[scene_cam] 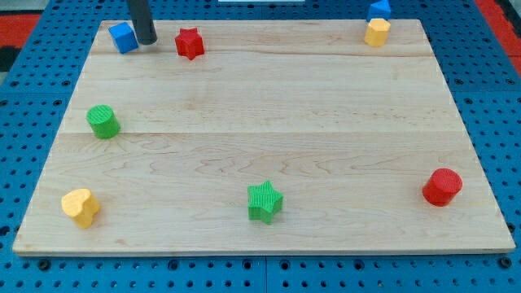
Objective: Move the red star slightly right
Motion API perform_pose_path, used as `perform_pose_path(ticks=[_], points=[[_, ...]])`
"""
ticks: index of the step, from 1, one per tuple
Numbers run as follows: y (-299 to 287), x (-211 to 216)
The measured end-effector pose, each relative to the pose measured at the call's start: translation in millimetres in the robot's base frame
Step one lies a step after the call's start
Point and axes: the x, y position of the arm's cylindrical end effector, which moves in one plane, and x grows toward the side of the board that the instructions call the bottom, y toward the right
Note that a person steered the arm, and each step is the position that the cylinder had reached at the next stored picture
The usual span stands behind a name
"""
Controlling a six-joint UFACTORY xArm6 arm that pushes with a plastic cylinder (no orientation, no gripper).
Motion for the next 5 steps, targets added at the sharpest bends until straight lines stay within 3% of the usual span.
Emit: perform_pose_path(ticks=[2, 4, 5], points=[[74.7, 8.6], [58.0, -27.1], [75.5, -14.5]])
